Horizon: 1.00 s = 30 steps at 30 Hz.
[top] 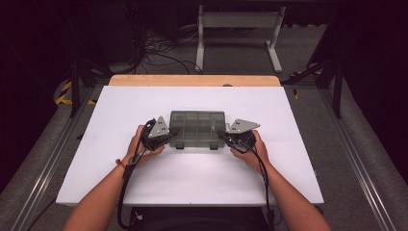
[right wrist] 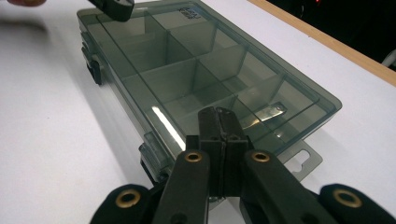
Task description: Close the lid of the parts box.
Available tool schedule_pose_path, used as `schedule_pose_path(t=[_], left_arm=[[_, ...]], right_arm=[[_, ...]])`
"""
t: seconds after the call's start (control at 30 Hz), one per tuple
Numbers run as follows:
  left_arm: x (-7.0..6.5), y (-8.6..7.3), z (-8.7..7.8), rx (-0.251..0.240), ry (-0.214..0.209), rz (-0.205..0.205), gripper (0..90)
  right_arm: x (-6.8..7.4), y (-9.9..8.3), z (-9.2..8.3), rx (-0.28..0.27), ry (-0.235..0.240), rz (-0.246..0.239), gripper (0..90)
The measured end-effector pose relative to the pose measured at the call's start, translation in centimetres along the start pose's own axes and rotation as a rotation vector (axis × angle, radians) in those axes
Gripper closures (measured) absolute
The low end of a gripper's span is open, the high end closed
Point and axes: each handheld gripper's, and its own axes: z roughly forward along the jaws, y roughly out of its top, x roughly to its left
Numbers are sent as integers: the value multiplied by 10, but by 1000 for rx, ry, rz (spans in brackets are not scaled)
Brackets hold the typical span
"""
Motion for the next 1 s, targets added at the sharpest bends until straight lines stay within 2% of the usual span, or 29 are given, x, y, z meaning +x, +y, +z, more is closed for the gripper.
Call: schedule_pose_path(t=[0.23,0.27,0.33,0.6,0.67,0.83,1.0], left_arm=[[0,-2,0,-11,-12,-6,900],[0,-3,0,-20,-15,-32,900],[0,-4,1,-29,-21,-46,900],[1,-5,1,-38,-20,-44,900],[2,-5,1,-33,-9,-39,900],[6,-9,-1,-45,-16,-78,900],[6,-8,-3,-35,4,-64,893]], right_arm=[[0,-2,0,-8,-1,9,900],[0,-2,0,-12,2,18,900],[0,-3,-1,-15,6,23,900],[-2,-5,-2,-26,14,29,900],[-2,-5,-2,-24,13,24,900],[-1,-5,-3,-25,8,14,900],[-2,-5,-4,-26,3,16,900]])
